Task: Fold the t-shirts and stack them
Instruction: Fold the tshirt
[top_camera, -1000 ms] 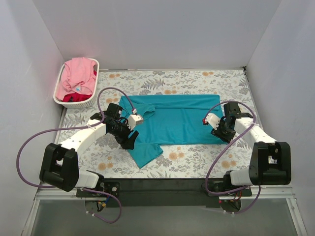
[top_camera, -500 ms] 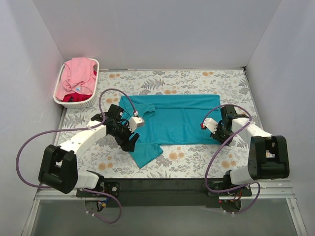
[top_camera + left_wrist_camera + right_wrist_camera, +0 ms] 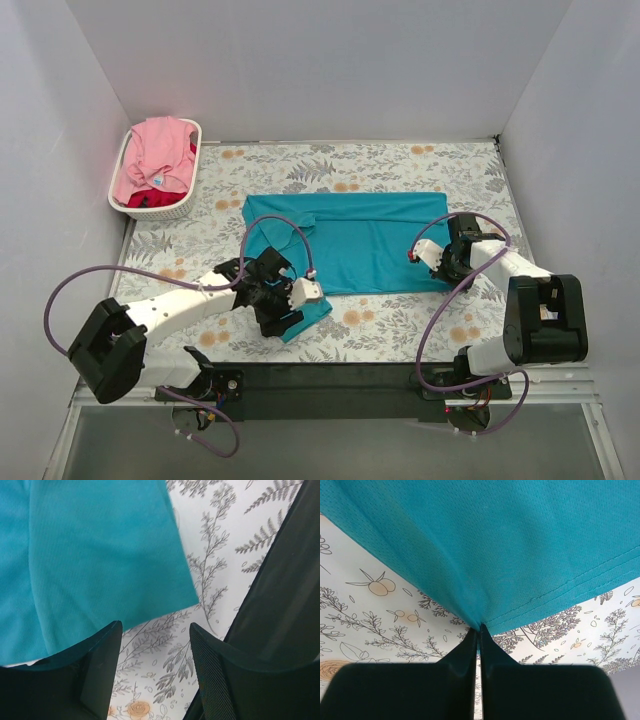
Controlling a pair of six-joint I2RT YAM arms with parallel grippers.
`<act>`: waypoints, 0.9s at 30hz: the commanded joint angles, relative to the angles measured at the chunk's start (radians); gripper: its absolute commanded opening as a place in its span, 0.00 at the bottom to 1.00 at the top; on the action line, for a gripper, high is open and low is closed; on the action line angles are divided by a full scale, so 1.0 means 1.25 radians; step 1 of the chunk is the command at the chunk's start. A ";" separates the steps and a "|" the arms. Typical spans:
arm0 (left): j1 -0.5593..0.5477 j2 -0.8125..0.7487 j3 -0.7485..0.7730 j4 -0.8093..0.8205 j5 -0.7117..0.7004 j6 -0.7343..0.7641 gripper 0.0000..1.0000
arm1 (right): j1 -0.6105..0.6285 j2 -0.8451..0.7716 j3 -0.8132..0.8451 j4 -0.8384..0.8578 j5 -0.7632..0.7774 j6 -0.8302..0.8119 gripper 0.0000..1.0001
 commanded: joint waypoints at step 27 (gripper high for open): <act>-0.208 0.025 -0.037 0.035 -0.086 -0.058 0.00 | 0.000 -0.001 0.033 -0.050 -0.021 -0.013 0.01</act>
